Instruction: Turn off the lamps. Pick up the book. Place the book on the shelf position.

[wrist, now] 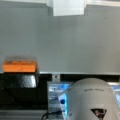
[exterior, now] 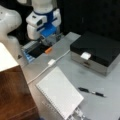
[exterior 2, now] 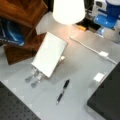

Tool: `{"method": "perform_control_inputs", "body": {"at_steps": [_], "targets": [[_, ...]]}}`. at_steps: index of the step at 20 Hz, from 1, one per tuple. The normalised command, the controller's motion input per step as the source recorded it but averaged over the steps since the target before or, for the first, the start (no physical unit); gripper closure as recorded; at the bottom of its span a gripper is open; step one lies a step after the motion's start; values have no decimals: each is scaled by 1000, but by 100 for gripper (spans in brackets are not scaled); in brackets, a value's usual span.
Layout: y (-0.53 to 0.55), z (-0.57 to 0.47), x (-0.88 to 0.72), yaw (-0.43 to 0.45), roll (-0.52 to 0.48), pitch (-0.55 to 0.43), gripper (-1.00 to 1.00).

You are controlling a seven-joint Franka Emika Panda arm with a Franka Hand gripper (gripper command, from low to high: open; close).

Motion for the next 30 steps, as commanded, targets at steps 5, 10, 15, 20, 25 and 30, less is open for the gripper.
{"method": "perform_control_inputs", "body": {"at_steps": [5, 10, 15, 20, 25, 30], "targets": [[154, -353, -333, -67, 62, -216, -100], [114, -254, -326, -62, 118, -243, -100], [139, -166, -298, -47, 143, -253, -100], [160, -201, -229, -42, 159, -269, 100], [141, -212, -191, -44, 123, -235, 100], [87, -193, -152, -33, 92, -199, 100]]}}
